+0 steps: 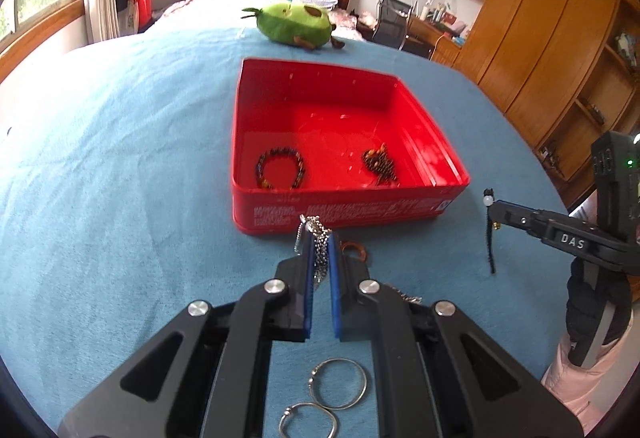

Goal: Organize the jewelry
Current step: 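Carry the silver chain with the left gripper while the right gripper carries the gold pendant into the tin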

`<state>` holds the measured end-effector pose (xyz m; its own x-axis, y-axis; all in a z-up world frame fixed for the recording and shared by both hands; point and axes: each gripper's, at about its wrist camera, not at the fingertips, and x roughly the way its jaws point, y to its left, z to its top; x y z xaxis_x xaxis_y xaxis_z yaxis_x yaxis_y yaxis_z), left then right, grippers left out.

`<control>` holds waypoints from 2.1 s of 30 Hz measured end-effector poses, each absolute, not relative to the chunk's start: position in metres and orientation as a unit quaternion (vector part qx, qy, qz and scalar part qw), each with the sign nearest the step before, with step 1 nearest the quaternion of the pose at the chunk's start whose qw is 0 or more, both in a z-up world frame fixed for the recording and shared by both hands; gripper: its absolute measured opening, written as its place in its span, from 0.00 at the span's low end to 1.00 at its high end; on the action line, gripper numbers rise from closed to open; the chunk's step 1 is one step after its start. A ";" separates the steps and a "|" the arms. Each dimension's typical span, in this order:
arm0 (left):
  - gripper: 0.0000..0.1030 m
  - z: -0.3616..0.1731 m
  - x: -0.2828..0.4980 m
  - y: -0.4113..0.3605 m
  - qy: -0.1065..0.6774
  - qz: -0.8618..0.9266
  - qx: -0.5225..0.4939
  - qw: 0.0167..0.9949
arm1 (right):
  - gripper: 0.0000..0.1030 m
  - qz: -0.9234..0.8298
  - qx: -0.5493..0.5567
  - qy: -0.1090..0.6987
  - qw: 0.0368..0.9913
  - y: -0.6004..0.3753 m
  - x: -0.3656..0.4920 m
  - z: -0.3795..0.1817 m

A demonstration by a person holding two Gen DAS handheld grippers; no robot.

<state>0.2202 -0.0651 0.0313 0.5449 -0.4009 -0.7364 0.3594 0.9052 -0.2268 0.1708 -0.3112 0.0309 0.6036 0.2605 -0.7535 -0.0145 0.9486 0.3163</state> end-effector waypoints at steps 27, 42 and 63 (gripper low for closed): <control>0.03 0.078 0.314 -0.100 0.393 -0.206 -0.024 0.896 | 0.11 0.098 0.109 0.384 0.912 -0.285 0.279 0.096; 0.03 0.022 0.366 -0.103 0.442 -0.183 -0.026 0.878 | 0.11 0.077 0.101 0.442 0.888 -0.277 0.326 0.026; 0.08 0.000 0.382 -0.110 0.464 -0.169 -0.011 0.869 | 0.15 0.062 0.108 0.475 0.871 -0.282 0.334 0.005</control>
